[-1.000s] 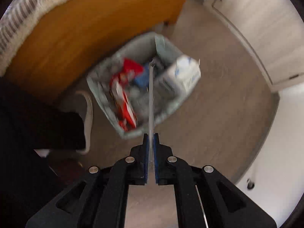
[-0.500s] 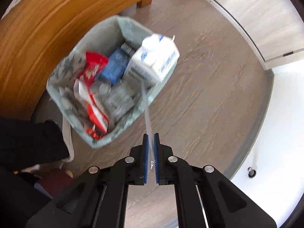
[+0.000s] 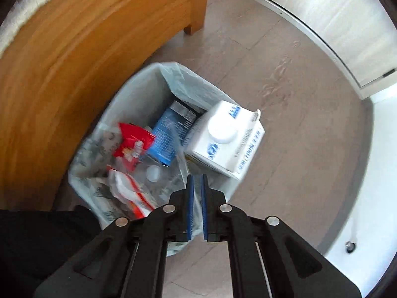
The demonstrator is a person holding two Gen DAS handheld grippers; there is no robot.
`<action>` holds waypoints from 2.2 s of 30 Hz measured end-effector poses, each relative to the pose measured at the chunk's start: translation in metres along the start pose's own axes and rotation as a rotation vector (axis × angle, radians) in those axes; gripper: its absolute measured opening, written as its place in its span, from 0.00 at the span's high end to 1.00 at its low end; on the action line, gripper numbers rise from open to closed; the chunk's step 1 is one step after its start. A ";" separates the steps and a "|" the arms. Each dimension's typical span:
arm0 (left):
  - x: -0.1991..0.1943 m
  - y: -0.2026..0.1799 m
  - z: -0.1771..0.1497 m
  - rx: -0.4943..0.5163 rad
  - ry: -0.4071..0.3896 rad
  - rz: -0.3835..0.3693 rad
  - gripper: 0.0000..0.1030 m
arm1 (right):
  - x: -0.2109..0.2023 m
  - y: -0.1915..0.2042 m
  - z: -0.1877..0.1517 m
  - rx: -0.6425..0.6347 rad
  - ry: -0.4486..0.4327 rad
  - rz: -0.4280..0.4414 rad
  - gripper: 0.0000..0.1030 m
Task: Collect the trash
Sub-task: 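Open both grippers over the bin to drop the straw and plastic, then swing both tools back toward the bed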
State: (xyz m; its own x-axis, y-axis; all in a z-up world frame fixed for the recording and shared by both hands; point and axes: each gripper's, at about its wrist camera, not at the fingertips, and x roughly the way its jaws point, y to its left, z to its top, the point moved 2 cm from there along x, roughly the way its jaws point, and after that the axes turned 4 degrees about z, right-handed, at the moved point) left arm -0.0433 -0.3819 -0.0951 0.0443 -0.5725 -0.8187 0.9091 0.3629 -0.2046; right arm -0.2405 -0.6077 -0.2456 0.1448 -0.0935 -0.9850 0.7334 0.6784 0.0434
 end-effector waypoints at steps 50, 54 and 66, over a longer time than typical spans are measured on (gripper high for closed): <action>0.066 -0.072 0.064 -0.014 -0.087 -0.060 0.07 | -0.093 0.023 -0.017 -0.064 -0.330 0.073 0.44; -0.005 -0.034 0.055 -0.067 -0.237 -0.020 0.07 | -0.137 0.060 0.003 -0.143 -0.457 0.058 0.43; -0.169 0.144 -0.017 -0.282 -0.493 0.382 0.07 | -0.228 0.252 0.041 -0.433 -0.688 0.297 0.34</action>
State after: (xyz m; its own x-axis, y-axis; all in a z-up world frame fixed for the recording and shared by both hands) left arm 0.0733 -0.2203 0.0041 0.5847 -0.6101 -0.5346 0.6527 0.7452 -0.1366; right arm -0.0618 -0.4457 -0.0028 0.7629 -0.1940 -0.6167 0.3041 0.9495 0.0774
